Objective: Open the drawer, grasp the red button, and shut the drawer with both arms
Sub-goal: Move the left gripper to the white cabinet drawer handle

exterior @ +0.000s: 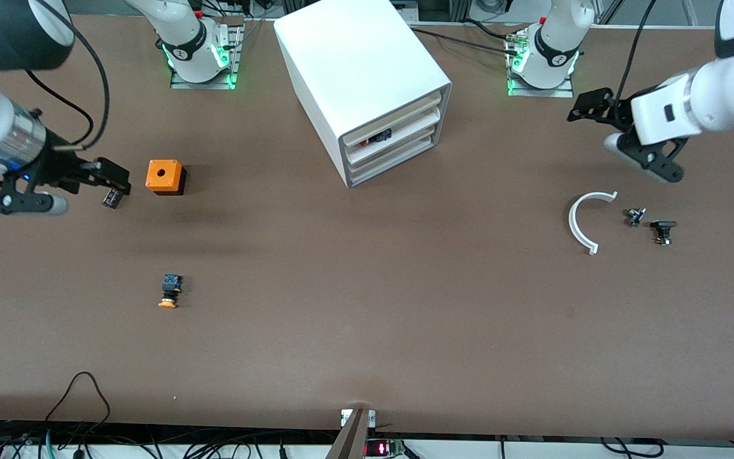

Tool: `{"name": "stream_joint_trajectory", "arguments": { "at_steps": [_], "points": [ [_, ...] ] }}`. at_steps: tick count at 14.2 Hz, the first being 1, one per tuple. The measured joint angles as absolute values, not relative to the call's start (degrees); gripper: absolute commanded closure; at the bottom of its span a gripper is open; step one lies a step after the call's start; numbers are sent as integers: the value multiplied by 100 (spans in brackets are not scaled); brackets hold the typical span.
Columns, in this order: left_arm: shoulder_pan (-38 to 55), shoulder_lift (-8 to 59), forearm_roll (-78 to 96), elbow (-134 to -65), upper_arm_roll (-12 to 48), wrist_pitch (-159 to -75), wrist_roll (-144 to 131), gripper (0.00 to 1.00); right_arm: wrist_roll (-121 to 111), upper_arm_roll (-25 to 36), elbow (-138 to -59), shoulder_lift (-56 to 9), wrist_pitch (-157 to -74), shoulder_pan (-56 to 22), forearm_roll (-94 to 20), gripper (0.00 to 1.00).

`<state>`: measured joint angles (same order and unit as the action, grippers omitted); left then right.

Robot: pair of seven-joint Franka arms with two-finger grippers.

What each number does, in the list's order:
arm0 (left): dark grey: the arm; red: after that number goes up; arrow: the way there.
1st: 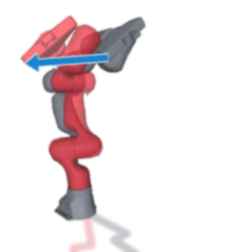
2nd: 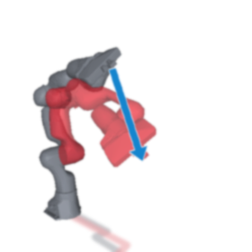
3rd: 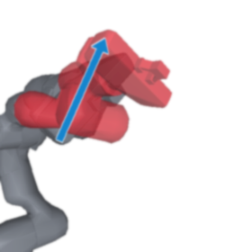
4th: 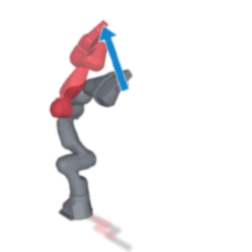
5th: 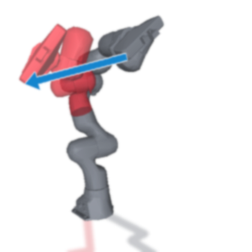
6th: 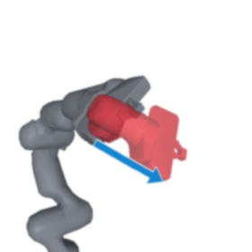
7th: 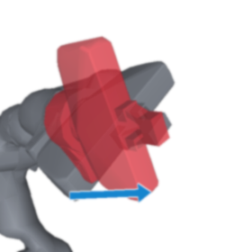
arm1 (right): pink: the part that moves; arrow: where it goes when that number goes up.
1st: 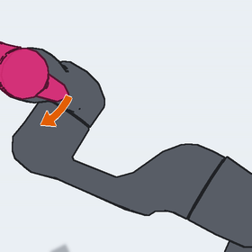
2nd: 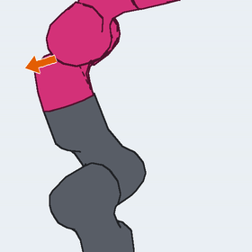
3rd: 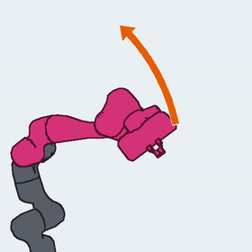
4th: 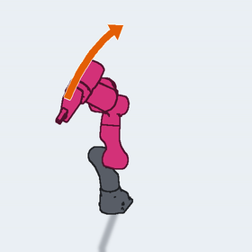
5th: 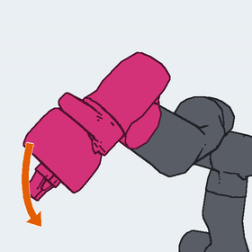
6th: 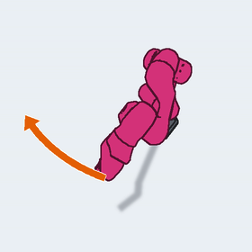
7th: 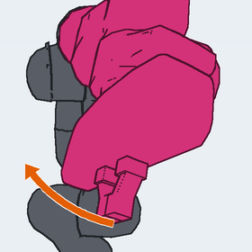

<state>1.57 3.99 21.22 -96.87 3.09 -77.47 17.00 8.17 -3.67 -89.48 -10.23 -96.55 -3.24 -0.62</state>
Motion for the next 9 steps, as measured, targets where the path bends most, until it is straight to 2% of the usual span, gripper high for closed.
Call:
{"name": "stream_joint_trajectory", "arguments": {
  "at_steps": [5, 9],
  "points": [
    [185, 1505, 3992, -9762, 317, -7645, 2130, 0, 825, -352, -8946, -1473, -9952, -314, -62, 0],
    [213, 2274, 4796, -9866, 455, -7765, 3149, 1, 1092, -351, -8947, -1790, -10316, -329, -61, 0]
  ]
}}
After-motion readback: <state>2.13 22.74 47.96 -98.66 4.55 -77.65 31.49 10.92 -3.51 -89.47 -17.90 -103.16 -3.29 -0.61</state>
